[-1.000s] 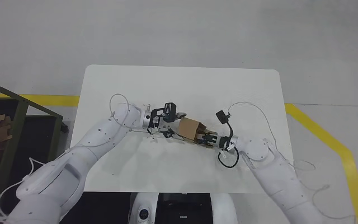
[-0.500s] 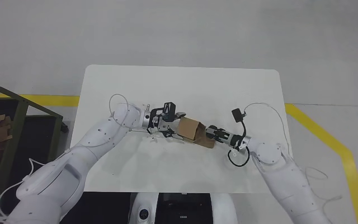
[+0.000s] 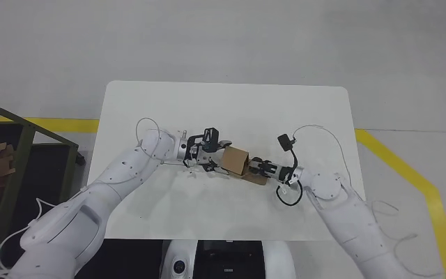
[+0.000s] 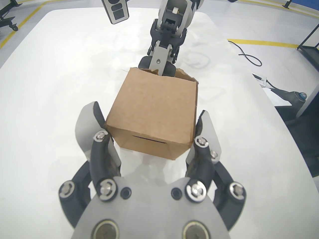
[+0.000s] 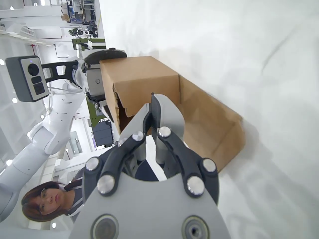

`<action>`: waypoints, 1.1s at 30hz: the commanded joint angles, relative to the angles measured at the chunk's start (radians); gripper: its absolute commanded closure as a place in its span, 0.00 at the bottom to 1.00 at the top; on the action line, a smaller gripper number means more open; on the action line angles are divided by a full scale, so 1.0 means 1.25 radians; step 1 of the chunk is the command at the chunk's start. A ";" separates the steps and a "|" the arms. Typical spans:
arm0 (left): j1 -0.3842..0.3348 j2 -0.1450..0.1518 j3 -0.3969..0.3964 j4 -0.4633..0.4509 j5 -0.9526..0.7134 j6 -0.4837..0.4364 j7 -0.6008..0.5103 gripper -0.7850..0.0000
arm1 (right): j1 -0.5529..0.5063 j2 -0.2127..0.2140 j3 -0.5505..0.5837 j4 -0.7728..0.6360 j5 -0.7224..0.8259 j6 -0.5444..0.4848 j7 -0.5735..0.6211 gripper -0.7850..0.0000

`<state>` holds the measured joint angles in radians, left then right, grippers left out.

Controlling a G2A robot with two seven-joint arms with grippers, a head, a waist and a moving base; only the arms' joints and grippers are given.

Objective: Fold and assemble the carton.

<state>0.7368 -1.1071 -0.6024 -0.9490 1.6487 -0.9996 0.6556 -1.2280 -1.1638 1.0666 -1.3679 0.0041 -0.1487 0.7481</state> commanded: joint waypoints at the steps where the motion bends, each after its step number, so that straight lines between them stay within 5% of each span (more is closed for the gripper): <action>1: 0.000 0.000 0.000 -0.001 0.000 0.000 -0.001 0.17 | 0.012 -0.004 -0.012 0.010 0.002 0.000 0.003 1.00; 21: 0.004 0.000 -0.007 -0.003 0.003 -0.008 0.000 0.20 | 0.123 -0.044 -0.102 0.153 0.099 -0.061 0.054 1.00; 33: 0.002 -0.001 -0.008 0.003 0.002 -0.010 0.008 0.20 | 0.026 -0.006 0.009 0.061 0.090 -0.078 0.062 1.00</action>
<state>0.7389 -1.1088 -0.6128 -0.9453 1.6515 -1.0124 0.6638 -1.1812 -1.1764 1.0615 -1.2780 0.1205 -0.2508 0.8294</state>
